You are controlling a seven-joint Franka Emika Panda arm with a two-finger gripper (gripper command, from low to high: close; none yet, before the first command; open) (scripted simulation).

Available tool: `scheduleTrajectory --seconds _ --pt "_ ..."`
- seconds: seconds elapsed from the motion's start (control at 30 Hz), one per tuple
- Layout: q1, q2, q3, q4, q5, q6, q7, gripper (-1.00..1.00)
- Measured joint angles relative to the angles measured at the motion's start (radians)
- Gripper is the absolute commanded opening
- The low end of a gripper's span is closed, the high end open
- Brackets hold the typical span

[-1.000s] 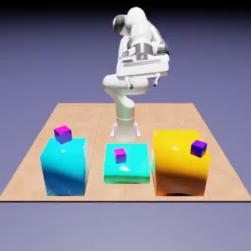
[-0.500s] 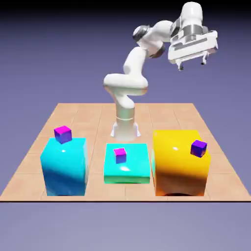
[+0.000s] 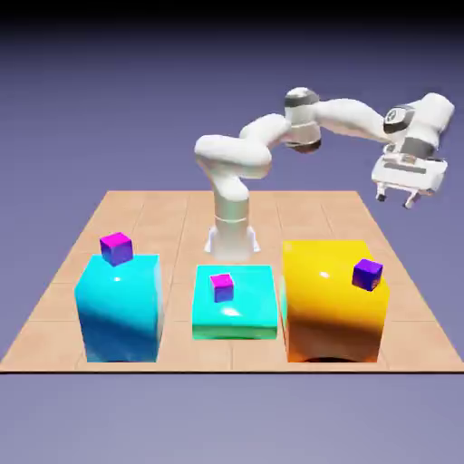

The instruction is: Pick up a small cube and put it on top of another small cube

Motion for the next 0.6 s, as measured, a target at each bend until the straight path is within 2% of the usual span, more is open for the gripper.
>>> scheduleTrajectory --seconds 0.23,0.33,0.37,0.43,0.53,0.6 --pt "-0.108 -0.158 0.24 0.126 0.14 -0.249 0.286 0.0" --pt "-0.07 -0.192 0.312 0.064 0.202 -0.192 0.282 0.0" --pt "-0.052 -0.209 0.348 0.033 0.232 -0.164 0.281 -1.0" --pt "-0.052 -0.209 0.348 0.033 0.232 -0.164 0.281 -1.0" --pt "-0.108 -0.158 0.24 0.126 0.139 -0.248 0.286 -1.0" --pt "-0.126 -0.106 0.225 0.101 0.125 -0.194 0.198 -1.0"
